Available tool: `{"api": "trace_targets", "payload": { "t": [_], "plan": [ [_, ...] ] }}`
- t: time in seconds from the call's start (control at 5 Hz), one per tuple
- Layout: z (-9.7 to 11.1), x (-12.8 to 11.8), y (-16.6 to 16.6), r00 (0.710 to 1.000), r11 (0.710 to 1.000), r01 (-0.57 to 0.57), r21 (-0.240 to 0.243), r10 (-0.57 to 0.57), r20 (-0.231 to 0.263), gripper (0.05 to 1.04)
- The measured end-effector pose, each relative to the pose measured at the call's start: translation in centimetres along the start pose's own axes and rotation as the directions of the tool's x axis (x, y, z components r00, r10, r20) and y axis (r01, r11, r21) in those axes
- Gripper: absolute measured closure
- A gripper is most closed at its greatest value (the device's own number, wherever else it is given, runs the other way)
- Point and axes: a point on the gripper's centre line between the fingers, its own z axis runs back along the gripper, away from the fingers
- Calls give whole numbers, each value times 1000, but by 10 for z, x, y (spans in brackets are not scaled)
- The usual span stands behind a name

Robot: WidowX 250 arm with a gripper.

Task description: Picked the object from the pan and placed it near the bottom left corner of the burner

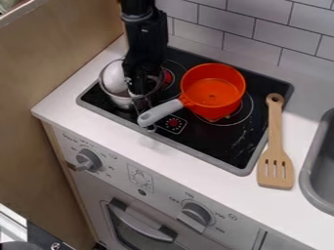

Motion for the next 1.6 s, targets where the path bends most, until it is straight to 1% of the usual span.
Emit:
{"api": "trace_targets", "payload": {
  "t": [0.2,0.4,0.6,0.8,1.0,1.4,1.6],
  "plan": [
    [0,2,0,1000,1000,-2,1,2,11,680],
    [0,4,-1,1000,1000,2,-6,-2,25,852],
    [1,2,-3,999,1000,-2,-20,2,33,894],
    [6,2,-3,999,999,-2,-44,4,39,894],
    [22,3,4,999,998,-17,-64,19,43,894],
    [52,0,12,998,995,-3,-102,9,56,894],
    [61,-3,9,999,990,-5,-144,12,43,894]
  ]
}}
